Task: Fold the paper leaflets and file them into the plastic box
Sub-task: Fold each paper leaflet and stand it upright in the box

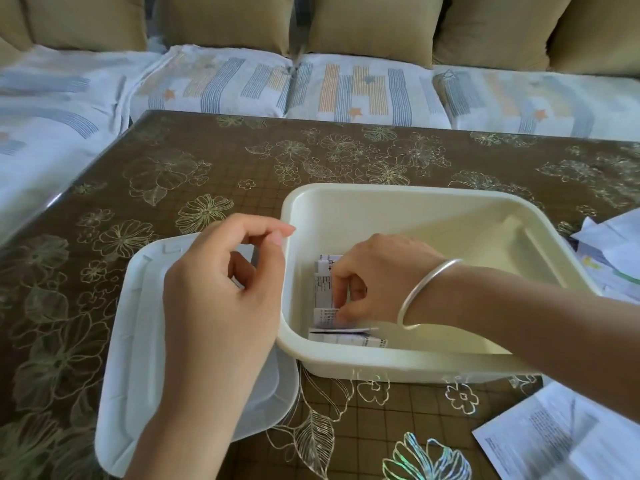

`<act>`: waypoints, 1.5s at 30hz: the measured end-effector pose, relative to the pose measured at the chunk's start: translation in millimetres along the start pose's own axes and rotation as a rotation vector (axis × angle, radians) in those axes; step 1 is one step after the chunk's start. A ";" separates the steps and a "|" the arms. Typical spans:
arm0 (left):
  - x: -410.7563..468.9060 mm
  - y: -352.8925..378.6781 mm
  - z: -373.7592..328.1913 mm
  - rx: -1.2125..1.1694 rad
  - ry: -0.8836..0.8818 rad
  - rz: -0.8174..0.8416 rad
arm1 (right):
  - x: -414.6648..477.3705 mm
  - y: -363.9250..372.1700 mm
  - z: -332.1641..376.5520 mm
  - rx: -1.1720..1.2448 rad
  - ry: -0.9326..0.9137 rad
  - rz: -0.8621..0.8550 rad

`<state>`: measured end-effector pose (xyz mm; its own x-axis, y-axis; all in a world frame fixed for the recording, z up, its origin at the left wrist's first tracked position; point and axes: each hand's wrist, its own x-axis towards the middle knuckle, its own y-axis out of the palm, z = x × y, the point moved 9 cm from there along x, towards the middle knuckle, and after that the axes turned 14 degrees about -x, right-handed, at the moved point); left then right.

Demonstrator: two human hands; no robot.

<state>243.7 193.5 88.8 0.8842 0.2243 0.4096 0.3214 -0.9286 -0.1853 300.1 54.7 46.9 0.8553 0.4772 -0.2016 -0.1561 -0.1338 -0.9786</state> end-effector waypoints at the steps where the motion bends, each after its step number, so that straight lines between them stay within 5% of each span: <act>1: 0.1 0.0 0.3 -0.001 -0.004 -0.001 | 0.2 0.9 -2.3 0.029 0.010 0.011; 14: -2.0 -6.5 -7.8 0.029 0.007 0.012 | -24.3 -35.8 -29.1 0.236 0.131 -0.060; 24: -84.3 27.4 -78.0 -0.161 0.209 0.074 | -206.1 -31.2 -69.6 0.688 0.535 -0.712; 28: -138.3 76.0 -75.3 -0.237 0.102 0.253 | -272.6 43.6 -76.5 0.277 0.812 -0.592; 33: -192.0 112.9 -45.8 -0.105 -0.032 0.438 | -295.8 122.9 -60.5 0.153 0.842 -0.210; 45: -229.9 79.7 -19.7 0.074 -0.163 0.492 | -300.7 117.9 -11.2 0.103 0.529 -0.467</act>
<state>59.4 62.1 -2.5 0.9760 -0.1850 0.1148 -0.1279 -0.9138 -0.3856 30.0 -114.3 -7.4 0.9652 -0.0238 0.2603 0.2614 0.0770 -0.9622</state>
